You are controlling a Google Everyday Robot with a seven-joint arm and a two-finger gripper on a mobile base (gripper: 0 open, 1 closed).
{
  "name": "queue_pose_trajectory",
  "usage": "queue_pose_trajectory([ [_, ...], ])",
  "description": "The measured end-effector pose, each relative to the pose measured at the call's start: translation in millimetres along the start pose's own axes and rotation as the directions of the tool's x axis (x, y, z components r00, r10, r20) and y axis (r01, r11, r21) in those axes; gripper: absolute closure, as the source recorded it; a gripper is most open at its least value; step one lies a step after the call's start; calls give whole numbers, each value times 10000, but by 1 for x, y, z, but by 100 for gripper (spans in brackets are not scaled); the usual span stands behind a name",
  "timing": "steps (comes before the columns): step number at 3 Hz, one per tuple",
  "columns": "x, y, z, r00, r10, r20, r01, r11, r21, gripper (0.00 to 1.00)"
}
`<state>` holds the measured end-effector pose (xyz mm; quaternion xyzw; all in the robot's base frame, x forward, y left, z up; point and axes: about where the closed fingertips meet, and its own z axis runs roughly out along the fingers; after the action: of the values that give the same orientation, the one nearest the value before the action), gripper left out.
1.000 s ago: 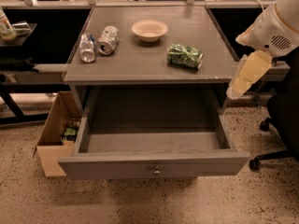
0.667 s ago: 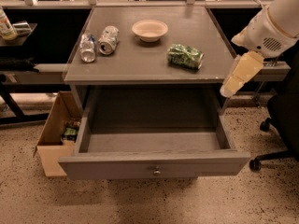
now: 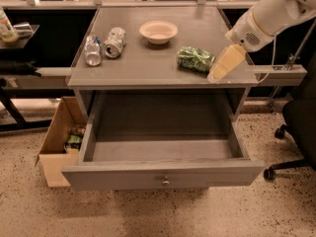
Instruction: Place green can into top drawer
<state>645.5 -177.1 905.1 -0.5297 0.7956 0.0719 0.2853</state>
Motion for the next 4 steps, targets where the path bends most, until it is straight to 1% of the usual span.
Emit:
queue_pose_trajectory([
  [1, -14, -18, 31, 9993, 114, 346, -105, 9996, -263, 0],
  [2, -20, -29, 71, 9983, 235, 535, -197, 9974, -694, 1],
  [3, -15, -34, 103, 9984, 363, 441, -316, 9941, -1035, 31],
  [4, -13, -34, 118, 9987, 347, 364, -300, 9920, -1226, 62],
])
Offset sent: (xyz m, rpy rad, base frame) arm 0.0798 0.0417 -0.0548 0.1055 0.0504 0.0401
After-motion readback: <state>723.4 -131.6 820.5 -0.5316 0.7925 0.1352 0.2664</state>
